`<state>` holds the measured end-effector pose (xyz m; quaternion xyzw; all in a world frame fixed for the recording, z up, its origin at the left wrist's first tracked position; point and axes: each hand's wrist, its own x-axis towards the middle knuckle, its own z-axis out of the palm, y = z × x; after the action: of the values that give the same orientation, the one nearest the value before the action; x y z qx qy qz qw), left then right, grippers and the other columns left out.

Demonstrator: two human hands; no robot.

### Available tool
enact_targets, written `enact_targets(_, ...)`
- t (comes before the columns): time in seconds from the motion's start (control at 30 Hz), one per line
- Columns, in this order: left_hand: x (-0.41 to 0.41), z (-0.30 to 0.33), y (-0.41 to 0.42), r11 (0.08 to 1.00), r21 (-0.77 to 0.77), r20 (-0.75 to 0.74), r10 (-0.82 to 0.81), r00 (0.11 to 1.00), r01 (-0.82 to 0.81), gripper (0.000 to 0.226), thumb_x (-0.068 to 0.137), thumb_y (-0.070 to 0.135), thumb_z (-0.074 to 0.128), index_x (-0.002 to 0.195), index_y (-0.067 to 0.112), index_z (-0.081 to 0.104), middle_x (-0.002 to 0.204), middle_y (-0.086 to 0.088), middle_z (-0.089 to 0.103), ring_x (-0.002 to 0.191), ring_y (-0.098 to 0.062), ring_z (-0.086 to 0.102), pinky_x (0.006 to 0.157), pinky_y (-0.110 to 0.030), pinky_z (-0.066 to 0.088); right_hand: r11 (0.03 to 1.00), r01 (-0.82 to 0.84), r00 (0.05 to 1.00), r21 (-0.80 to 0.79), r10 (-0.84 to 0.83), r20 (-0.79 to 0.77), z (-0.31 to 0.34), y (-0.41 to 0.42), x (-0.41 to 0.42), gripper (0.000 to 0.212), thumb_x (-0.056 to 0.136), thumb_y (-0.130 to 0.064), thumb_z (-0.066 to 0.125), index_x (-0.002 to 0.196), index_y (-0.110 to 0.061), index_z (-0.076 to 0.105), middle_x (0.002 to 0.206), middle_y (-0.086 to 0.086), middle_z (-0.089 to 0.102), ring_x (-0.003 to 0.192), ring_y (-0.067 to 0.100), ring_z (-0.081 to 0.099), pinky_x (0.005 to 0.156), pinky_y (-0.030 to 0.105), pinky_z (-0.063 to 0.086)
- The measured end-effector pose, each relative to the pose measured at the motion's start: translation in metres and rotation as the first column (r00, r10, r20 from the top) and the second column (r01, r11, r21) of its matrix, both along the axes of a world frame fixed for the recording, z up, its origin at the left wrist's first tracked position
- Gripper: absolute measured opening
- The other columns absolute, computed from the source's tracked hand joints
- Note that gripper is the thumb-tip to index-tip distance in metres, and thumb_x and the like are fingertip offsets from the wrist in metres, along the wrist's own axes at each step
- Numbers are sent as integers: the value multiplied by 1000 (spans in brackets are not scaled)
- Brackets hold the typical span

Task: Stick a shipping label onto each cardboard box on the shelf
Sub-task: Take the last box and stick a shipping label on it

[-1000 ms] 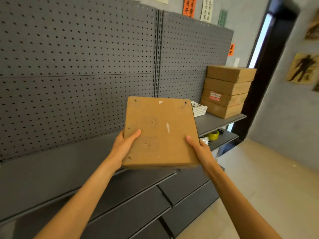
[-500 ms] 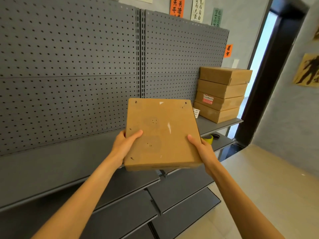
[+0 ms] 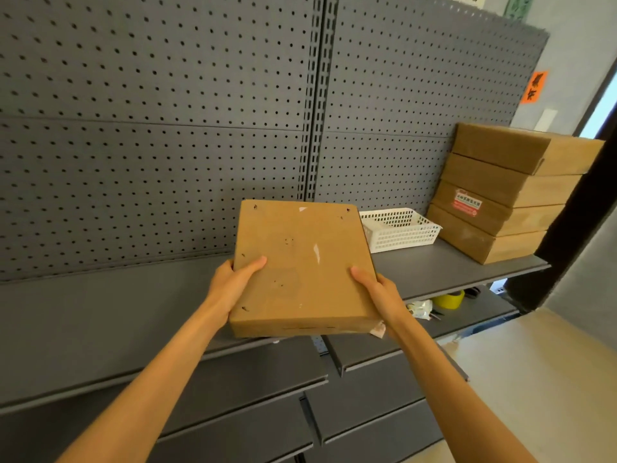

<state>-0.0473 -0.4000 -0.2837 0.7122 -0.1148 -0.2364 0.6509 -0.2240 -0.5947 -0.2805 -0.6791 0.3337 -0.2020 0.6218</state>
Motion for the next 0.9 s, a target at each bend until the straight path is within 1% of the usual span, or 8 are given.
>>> enact_targets(0.17, 22, -14, 4, 996, 53, -43, 76, 996, -73, 61, 76, 49, 71, 125, 18, 53, 113, -5, 64, 98, -26, 62, 92, -47, 50, 995, -80, 995, 58, 83, -47, -16, -9, 36, 50, 80, -53, 65, 116, -19, 56, 111, 2, 66, 98, 22, 64, 87, 40, 53)
enact_targets(0.33, 37, -10, 1, 990, 89, -109, 119, 987, -110, 60, 77, 47, 71, 125, 14, 54, 112, -7, 64, 97, -27, 62, 86, -43, 51, 989, -135, 987, 63, 140, -81, -11, -25, 64, 60, 79, -52, 68, 123, -12, 59, 112, 4, 67, 100, 22, 65, 92, 41, 52)
enact_targets(0.47, 41, -4, -5, 985, 97, -139, 154, 978, -141, 55, 81, 43, 69, 124, 12, 54, 108, -7, 63, 88, -23, 61, 65, -33, 48, 981, -176, 980, 76, 182, -84, -7, -35, 83, 60, 81, -46, 68, 129, -12, 54, 118, 2, 62, 98, 19, 61, 82, 31, 49)
enact_targets(0.57, 47, -3, -12, 982, 102, -149, 176, 973, -162, 55, 81, 42, 70, 123, 11, 54, 107, -7, 62, 88, -24, 61, 71, -35, 48, 972, -221, 969, 86, 229, -97, -3, -44, 94, 63, 83, -45, 67, 134, -15, 48, 120, 0, 59, 95, 16, 58, 80, 28, 45)
enact_targets(0.7, 58, -2, -23, 977, 134, -171, 190, 967, -168, 64, 77, 45, 72, 127, 10, 53, 112, -9, 63, 93, -27, 62, 74, -37, 50, 963, -239, 957, 125, 256, -138, -2, -57, 105, 58, 85, -43, 65, 130, -10, 50, 100, -2, 58, 81, 10, 56, 71, 25, 45)
enact_targets(0.77, 63, -5, -25, 973, 149, -182, 200, 963, -174, 68, 75, 47, 73, 128, 10, 53, 114, -10, 64, 95, -28, 63, 73, -38, 52, 961, -246, 950, 128, 265, -164, -3, -63, 109, 58, 85, -44, 65, 130, -10, 50, 97, -2, 58, 80, 10, 56, 70, 25, 45)
enact_targets(0.83, 67, -10, -27, 969, 164, -187, 214, 959, -184, 70, 74, 48, 74, 128, 10, 53, 113, -11, 64, 96, -29, 64, 73, -39, 53, 955, -263, 942, 135, 284, -176, -5, -67, 114, 57, 85, -45, 65, 128, -10, 51, 93, -4, 59, 80, 10, 58, 63, 23, 45)
enact_targets(0.9, 68, -13, -28, 967, 175, -184, 219, 958, -187, 68, 74, 48, 73, 127, 10, 54, 112, -11, 65, 96, -30, 64, 77, -39, 53, 951, -277, 935, 136, 300, -187, -7, -71, 118, 60, 83, -46, 67, 128, -11, 52, 94, -4, 61, 83, 11, 59, 64, 24, 46)
